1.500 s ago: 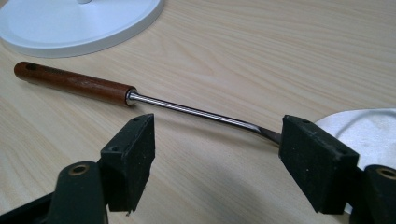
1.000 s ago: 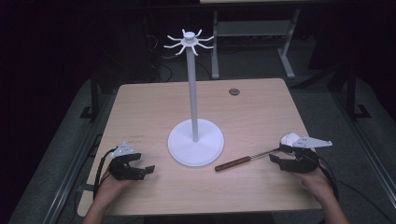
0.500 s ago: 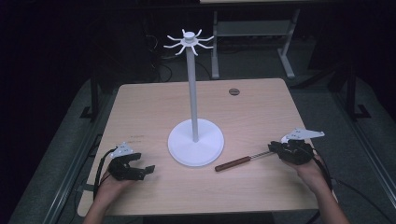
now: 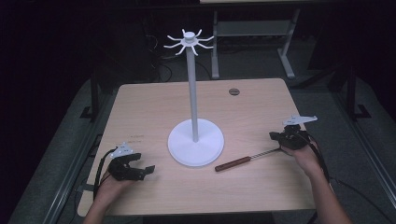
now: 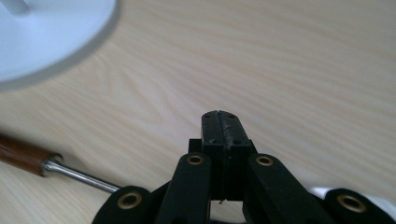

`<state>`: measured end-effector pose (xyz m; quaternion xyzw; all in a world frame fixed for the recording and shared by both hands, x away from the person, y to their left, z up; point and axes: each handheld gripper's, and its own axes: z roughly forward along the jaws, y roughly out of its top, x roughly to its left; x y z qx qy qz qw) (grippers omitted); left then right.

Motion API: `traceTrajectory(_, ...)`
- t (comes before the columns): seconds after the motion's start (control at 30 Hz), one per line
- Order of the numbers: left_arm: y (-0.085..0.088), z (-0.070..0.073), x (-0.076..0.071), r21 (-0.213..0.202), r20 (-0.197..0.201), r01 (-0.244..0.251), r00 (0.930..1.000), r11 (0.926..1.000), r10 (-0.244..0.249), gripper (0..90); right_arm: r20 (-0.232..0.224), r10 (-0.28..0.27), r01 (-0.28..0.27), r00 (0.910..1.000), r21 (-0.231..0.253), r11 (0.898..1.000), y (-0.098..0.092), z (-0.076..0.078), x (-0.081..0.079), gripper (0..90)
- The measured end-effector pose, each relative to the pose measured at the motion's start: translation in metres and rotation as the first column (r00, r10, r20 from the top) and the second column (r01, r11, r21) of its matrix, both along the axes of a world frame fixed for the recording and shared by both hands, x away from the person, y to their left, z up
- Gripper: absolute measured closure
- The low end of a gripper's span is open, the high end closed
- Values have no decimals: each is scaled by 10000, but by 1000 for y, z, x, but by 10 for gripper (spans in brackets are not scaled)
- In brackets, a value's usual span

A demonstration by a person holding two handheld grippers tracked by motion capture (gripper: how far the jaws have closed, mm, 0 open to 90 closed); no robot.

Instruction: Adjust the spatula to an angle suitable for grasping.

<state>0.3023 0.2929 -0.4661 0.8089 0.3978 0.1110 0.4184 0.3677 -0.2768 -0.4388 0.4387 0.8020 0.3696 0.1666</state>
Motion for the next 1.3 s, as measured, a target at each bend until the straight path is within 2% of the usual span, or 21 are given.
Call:
traceTrajectory(0.13,0,0,0,-15,-20,-5,10000,10000,5,125,-557,-24,-13,9984,-656,9978,0,-10,3,900)
traceTrajectory(0.3,0,0,0,-9,-21,11,10000,10000,-11,125,-918,26,-113,9958,-938,9955,-5,-17,3,900)
traceTrajectory(0.33,0,0,0,-11,-28,4,10000,10000,-4,125,-1056,-32,-68,9944,-937,9956,-5,-17,2,900)
traceTrajectory(0.47,0,0,0,-18,-28,-2,10000,10000,2,125,-1072,50,-161,9942,-1032,9945,-6,-19,-1,900)
traceTrajectory(0.73,0,0,0,17,-24,43,10000,10000,-43,125,-1403,92,-249,9901,-1106,9936,-11,-20,-6,900)
traceTrajectory(0.83,0,0,0,-25,-27,11,10000,10000,-11,125,-1364,176,-336,9905,-1155,9927,-13,-20,-8,900)
traceTrajectory(1.07,0,0,0,21,-79,25,10000,10000,-25,125,-1589,86,-282,9872,-1212,9922,-18,-20,-22,900)
traceTrajectory(1.3,0,0,0,18,-50,28,10000,10000,-28,125,-1703,130,-336,9853,-1186,9924,-26,-21,-43,900)
